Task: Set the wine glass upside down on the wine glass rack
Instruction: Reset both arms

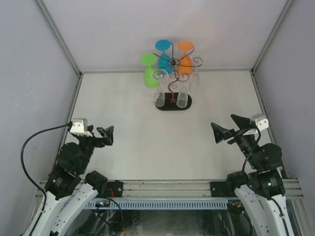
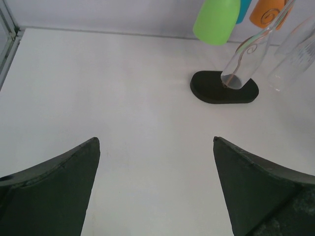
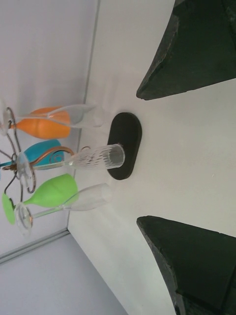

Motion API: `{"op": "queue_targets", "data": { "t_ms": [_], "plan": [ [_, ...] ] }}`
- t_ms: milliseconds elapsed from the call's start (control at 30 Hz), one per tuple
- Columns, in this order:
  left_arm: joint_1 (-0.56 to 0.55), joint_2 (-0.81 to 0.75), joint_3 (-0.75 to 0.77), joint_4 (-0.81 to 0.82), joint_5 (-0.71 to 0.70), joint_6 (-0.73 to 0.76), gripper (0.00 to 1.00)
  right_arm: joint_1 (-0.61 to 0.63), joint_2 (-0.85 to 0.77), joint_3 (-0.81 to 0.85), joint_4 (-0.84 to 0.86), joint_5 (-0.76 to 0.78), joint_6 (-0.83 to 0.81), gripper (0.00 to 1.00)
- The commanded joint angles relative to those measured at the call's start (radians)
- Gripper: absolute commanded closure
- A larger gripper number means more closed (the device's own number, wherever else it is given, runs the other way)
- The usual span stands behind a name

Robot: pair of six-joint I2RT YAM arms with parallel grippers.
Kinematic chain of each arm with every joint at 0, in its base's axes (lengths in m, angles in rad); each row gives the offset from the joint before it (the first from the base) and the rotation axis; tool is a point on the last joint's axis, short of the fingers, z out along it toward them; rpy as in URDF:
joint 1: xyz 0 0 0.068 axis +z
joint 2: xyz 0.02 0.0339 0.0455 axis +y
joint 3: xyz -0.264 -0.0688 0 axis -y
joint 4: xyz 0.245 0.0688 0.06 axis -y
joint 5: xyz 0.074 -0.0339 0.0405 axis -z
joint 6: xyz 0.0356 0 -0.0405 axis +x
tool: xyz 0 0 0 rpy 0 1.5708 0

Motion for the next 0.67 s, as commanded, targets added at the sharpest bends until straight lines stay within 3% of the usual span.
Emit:
{"op": "queue_targets", "data": {
  "t_ms": [0,633],
  "plan": [
    [0.007,-0.026,-0.055,-0.016,-0.033,-0.048,0.00,0.005,-0.084,-0.067,-0.083,0.082,0.038,0.00],
    [0.007,-0.004,-0.034,-0.037,-0.081,-0.027,0.00,0.005,-0.165,-0.148,-0.076,0.159,0.070,0.00]
  ]
}}
